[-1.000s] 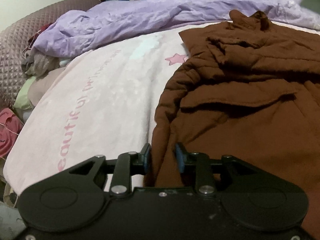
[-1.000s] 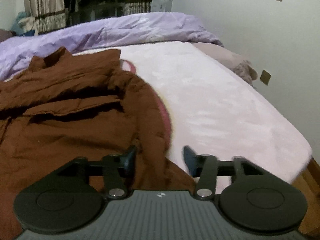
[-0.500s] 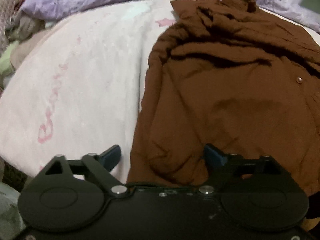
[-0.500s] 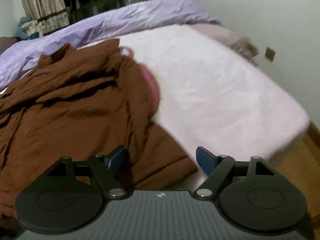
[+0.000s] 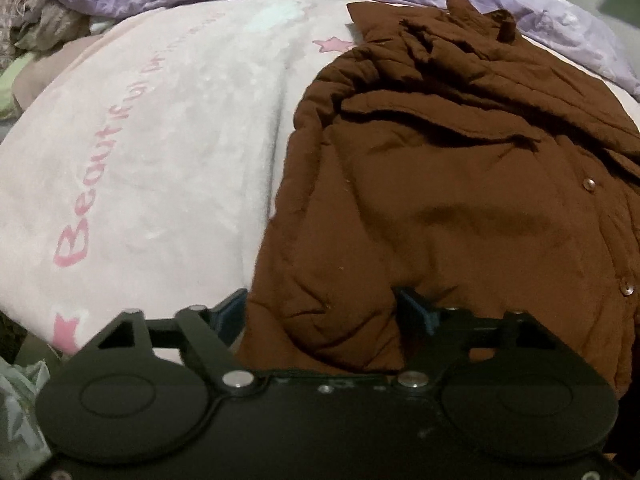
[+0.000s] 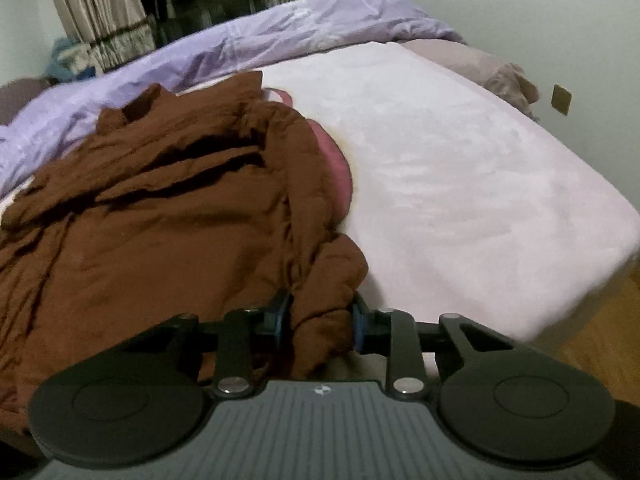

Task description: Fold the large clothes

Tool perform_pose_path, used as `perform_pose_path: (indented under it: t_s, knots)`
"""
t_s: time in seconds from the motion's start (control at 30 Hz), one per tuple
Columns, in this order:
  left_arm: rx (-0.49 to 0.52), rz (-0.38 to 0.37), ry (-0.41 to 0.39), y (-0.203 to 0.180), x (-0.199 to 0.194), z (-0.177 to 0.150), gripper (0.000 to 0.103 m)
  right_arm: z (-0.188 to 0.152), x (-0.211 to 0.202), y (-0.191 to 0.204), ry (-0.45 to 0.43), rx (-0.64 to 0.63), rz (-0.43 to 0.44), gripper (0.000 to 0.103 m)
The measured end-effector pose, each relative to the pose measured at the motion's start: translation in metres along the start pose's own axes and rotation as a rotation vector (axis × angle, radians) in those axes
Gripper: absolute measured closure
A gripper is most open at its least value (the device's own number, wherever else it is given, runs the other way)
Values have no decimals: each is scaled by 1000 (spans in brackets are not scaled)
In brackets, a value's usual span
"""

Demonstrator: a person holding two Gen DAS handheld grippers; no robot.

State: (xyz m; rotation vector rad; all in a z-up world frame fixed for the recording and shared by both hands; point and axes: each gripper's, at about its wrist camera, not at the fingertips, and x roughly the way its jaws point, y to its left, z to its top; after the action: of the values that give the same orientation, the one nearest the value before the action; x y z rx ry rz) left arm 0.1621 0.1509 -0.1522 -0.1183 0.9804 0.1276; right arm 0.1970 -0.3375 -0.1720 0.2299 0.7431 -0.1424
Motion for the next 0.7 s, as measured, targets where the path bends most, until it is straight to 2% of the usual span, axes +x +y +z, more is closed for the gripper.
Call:
perform_pose_path:
  t_s: [0.07, 0.13, 0.23, 0.3, 0.37, 0.53, 0.57, 0.7]
  knots:
    - [-7, 5, -6, 2, -3, 1, 42, 2, -1, 2, 0, 3, -2, 73]
    - [-11, 15, -12, 4, -6, 3, 59, 3, -5, 4, -9, 5, -7, 74]
    - [-15, 23, -13, 6, -13, 9, 72, 11, -14, 8, -53, 21, -6, 76]
    - [-23, 1, -15, 6, -16, 16, 82, 20, -21, 14, -77, 14, -6, 76]
    - [-10, 3, -28, 0, -20, 25, 83, 31, -25, 20, -96, 2, -24, 76]
    - [53, 11, -103, -18, -31, 50, 86, 64, -23, 31, -175, 17, 5, 78]
    - [54, 10, -115, -19, -30, 59, 87, 76, -20, 35, -192, 12, 1, 83]
    - [63, 11, -196, -28, -28, 111, 87, 125, -2, 50, -214, 14, 15, 85]
